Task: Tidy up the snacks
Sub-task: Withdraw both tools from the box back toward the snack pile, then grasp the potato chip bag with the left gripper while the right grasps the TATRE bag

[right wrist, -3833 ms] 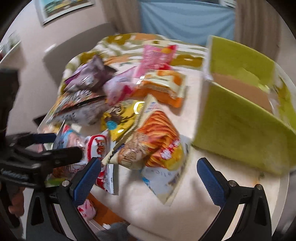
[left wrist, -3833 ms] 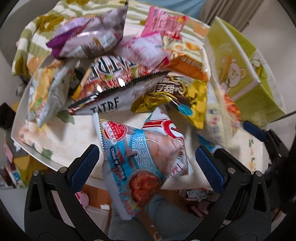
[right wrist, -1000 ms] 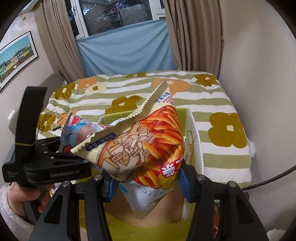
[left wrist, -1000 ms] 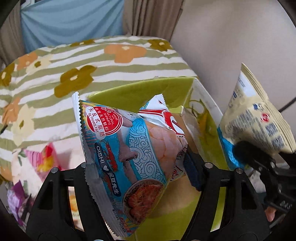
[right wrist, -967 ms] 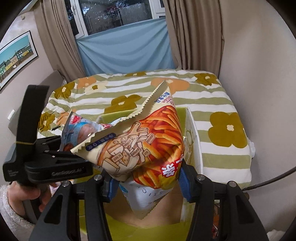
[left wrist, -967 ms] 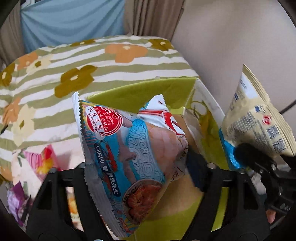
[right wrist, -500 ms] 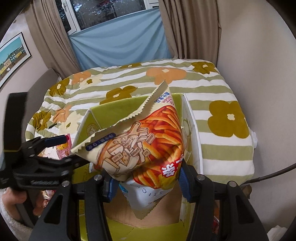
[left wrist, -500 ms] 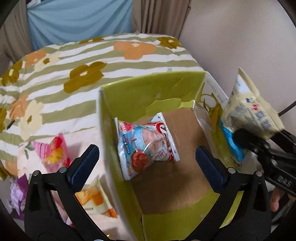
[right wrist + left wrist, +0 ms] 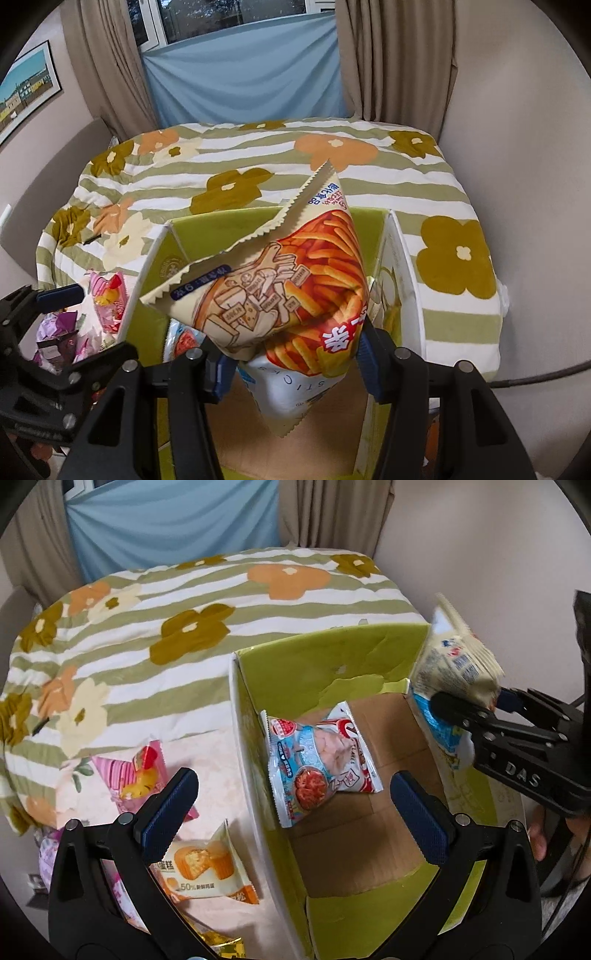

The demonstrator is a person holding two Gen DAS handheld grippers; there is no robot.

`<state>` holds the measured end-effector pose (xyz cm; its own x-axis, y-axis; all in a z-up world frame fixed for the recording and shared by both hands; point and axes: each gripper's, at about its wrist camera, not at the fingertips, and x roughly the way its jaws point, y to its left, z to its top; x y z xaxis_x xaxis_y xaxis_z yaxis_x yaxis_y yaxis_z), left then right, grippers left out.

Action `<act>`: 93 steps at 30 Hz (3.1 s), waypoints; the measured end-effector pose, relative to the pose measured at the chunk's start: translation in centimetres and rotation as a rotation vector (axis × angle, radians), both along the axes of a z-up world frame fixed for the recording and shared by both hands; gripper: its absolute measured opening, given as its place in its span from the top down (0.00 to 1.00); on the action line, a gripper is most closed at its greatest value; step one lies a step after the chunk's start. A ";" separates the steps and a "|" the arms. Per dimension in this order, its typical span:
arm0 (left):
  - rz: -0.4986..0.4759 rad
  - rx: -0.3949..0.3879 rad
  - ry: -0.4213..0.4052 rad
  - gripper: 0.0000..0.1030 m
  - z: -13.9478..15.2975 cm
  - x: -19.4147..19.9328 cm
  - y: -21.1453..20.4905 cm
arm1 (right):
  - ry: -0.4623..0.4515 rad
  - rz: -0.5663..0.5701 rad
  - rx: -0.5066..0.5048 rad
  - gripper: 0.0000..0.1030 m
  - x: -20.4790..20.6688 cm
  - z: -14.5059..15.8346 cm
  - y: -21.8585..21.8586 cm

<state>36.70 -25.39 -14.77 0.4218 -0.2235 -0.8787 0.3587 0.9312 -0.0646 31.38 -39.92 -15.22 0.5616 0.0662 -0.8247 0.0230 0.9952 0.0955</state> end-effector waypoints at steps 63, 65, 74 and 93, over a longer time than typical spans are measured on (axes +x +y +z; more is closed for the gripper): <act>0.180 -0.020 -0.077 0.00 0.7 -23.3 36.8 | -0.147 0.111 0.136 0.03 -22.1 3.2 29.7; 0.167 -0.016 -0.061 0.00 -0.7 -23.6 37.0 | -0.133 0.108 0.135 0.03 -22.1 2.2 30.8; 0.143 0.079 -0.005 0.00 -7.4 -23.0 36.7 | -0.010 0.098 0.155 0.03 -20.9 -3.4 33.8; 0.182 0.218 0.006 0.02 -13.8 -18.0 35.9 | 0.043 0.152 0.178 0.03 -16.1 -9.8 35.2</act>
